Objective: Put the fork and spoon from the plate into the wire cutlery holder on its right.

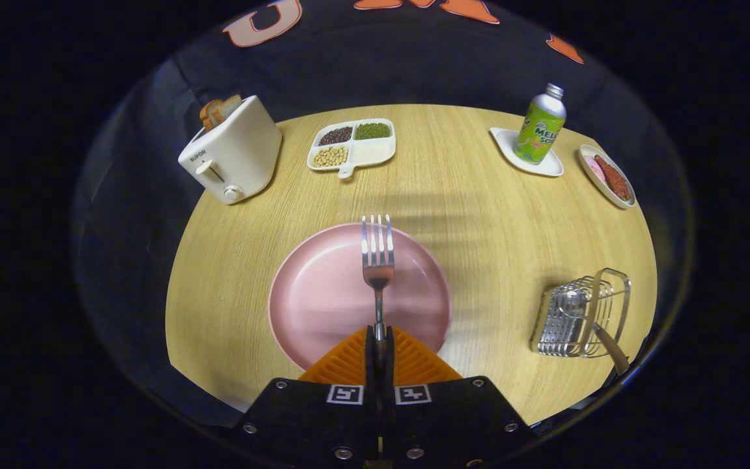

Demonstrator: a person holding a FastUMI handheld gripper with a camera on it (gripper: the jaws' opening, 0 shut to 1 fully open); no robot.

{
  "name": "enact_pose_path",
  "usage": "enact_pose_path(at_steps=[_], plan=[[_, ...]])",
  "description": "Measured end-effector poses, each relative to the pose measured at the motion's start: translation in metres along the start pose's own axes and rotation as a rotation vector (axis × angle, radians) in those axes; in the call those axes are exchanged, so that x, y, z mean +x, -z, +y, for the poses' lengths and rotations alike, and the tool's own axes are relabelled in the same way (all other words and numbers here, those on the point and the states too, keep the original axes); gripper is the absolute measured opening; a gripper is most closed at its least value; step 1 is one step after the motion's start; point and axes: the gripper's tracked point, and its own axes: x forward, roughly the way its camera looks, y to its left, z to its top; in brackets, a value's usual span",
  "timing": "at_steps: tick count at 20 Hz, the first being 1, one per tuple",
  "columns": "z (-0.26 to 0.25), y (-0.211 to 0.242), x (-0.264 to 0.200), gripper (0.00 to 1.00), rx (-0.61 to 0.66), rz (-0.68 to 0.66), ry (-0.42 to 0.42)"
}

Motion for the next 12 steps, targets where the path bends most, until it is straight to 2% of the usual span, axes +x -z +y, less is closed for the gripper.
enact_pose_path(at_steps=[7,12], plan=[[-0.066,-0.020,-0.066,0.03,0.111,-0.109,0.036],[-0.128,-0.008,-0.093,0.03,0.148,-0.092,0.099]])
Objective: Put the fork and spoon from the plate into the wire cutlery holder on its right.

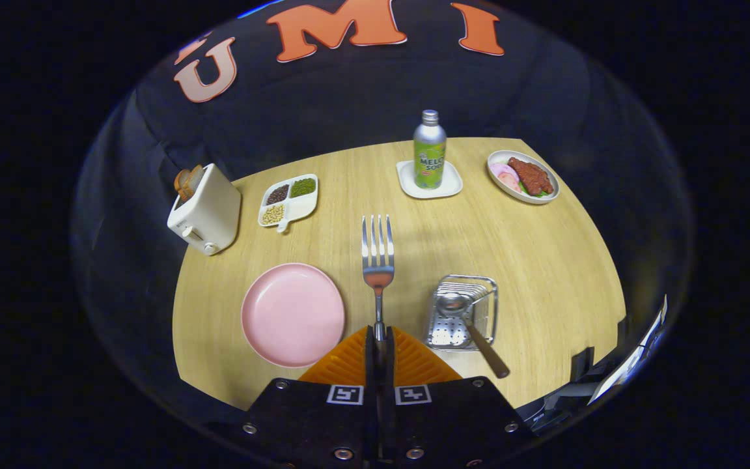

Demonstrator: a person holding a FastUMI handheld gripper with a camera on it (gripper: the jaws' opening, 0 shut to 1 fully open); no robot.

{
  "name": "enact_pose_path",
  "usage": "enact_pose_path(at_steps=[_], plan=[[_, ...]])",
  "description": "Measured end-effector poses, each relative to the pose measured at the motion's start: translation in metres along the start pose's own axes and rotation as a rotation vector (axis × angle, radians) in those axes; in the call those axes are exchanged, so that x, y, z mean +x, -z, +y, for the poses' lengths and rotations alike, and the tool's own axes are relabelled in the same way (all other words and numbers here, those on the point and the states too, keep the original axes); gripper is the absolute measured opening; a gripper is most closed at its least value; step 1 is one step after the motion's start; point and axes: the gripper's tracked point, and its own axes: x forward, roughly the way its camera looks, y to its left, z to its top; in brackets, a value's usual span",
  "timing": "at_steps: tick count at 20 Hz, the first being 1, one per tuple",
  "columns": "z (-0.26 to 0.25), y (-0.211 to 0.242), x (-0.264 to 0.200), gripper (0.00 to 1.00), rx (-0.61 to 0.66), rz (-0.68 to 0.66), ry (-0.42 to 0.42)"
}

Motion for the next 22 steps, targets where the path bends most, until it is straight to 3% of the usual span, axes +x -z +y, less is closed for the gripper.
enact_pose_path(at_steps=[7,13,22], plan=[[-0.055,0.031,0.002,0.03,0.024,0.133,0.047],[-0.056,0.052,0.016,0.04,0.012,0.260,0.035],[-0.060,0.062,0.031,0.05,0.016,0.338,0.037]])
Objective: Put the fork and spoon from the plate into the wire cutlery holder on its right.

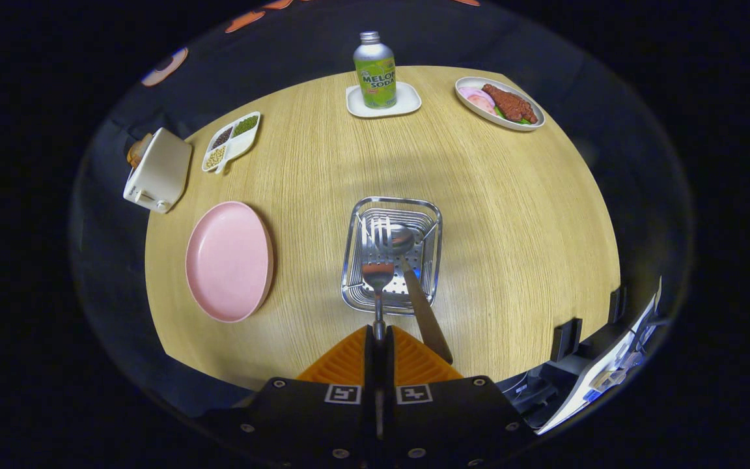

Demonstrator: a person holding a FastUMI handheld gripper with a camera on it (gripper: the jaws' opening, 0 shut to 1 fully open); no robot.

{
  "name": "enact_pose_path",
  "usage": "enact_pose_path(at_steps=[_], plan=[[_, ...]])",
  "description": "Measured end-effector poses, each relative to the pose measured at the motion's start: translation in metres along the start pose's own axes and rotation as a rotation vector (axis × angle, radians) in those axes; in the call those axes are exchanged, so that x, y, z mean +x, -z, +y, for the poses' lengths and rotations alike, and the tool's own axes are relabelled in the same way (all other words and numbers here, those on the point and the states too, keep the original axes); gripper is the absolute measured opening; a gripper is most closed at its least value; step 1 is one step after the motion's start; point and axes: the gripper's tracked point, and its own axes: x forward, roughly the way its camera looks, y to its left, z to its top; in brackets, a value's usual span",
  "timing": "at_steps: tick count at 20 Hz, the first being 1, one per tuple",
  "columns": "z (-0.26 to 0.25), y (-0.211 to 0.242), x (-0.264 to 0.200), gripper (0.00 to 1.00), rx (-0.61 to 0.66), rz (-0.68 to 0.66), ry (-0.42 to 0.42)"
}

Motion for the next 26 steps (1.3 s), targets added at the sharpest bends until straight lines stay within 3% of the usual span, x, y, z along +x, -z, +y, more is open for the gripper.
enact_pose_path(at_steps=[9,15,18,21,24,26], plan=[[-0.001,-0.014,0.002,0.10,0.028,-0.015,-0.013],[-0.006,-0.035,-0.004,0.13,0.038,-0.094,-0.009],[-0.008,-0.054,-0.017,0.16,0.028,-0.196,-0.009],[-0.004,-0.087,-0.040,0.27,-0.003,-0.360,-0.011],[-0.001,-0.119,-0.070,0.52,-0.030,-0.547,-0.011],[0.003,-0.135,-0.092,0.63,-0.039,-0.647,-0.022]])
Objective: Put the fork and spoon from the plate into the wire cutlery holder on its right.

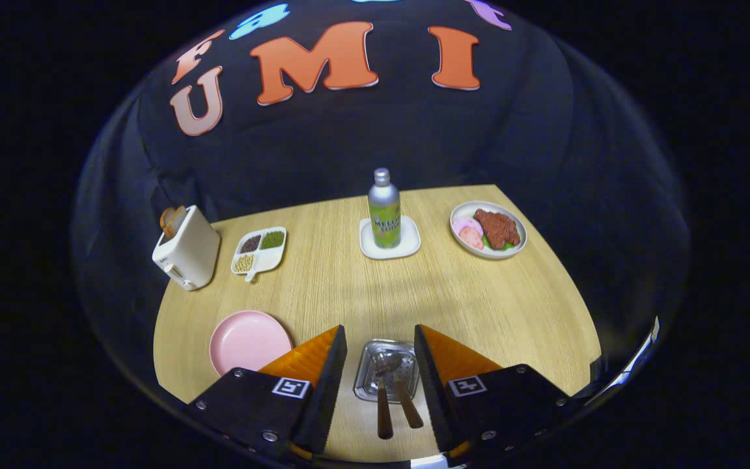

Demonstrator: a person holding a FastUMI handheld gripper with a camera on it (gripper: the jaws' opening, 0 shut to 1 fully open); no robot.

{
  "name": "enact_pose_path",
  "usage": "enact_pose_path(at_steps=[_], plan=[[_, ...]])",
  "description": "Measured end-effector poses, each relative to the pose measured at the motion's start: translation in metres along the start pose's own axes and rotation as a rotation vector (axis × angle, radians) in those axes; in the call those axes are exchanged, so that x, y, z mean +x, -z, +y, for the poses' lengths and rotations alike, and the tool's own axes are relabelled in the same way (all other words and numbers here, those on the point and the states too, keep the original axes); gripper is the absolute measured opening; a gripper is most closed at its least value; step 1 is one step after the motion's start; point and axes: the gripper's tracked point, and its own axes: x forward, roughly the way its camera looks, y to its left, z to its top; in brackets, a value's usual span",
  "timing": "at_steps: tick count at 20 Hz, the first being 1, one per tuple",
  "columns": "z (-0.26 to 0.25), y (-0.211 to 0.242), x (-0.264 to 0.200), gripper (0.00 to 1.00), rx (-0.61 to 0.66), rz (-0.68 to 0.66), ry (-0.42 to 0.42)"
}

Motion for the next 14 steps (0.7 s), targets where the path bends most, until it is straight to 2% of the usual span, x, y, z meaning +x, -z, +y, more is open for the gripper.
enact_pose_path(at_steps=[2,4,8,14], plan=[[0.004,-0.023,-0.010,0.74,-0.003,-0.099,-0.008],[0.006,-0.053,-0.023,0.81,-0.024,-0.214,-0.015],[0.014,-0.108,-0.065,0.84,-0.077,-0.442,-0.028],[0.036,-0.158,-0.110,0.85,-0.099,-0.660,-0.088]])
